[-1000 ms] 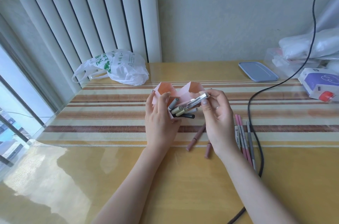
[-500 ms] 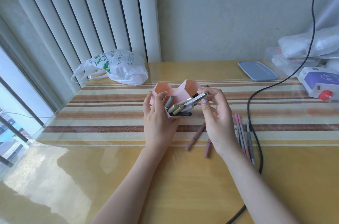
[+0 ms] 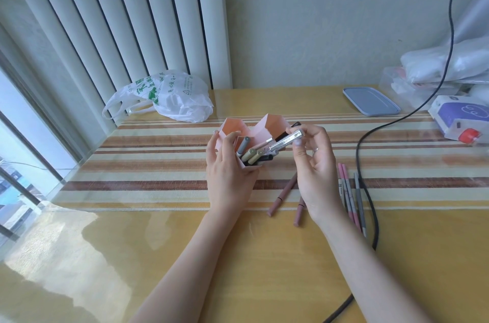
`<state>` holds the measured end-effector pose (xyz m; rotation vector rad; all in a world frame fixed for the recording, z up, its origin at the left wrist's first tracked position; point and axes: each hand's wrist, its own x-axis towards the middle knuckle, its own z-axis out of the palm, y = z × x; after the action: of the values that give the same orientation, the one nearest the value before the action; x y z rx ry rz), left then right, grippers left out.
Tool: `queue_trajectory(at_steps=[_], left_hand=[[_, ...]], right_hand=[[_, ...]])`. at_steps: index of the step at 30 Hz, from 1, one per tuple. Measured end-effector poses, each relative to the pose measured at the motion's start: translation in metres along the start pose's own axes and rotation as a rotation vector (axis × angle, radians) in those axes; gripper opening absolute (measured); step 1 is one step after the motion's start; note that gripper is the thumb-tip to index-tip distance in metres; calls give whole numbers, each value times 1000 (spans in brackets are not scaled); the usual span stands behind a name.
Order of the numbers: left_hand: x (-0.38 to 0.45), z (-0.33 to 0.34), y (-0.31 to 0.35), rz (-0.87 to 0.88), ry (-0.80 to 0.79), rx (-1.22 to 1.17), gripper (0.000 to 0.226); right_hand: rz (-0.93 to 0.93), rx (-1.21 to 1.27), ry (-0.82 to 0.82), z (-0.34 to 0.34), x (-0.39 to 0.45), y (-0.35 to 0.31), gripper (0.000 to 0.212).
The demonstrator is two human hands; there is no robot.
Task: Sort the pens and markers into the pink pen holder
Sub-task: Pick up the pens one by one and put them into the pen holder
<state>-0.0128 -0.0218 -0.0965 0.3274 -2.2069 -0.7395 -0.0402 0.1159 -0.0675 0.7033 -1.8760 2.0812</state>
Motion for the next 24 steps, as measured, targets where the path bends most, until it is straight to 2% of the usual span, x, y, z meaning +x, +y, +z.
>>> queue_trajectory(at_steps=[6,14,20,24], left_hand=[[0,0,1,-11,-9,-9,64],[0,2,-1,16,26,-11,63],[0,0,0,34,55,-42,61],[2,-1,-1,-21,26,-85,61]], right_hand=[[-11,-49,-28,-1,-1,0,14],[-353,-612,-59,5,-5,11,22],[-339,-593,-49,6,-5,11,42],[-314,-513,52,-1,-2,4,46]])
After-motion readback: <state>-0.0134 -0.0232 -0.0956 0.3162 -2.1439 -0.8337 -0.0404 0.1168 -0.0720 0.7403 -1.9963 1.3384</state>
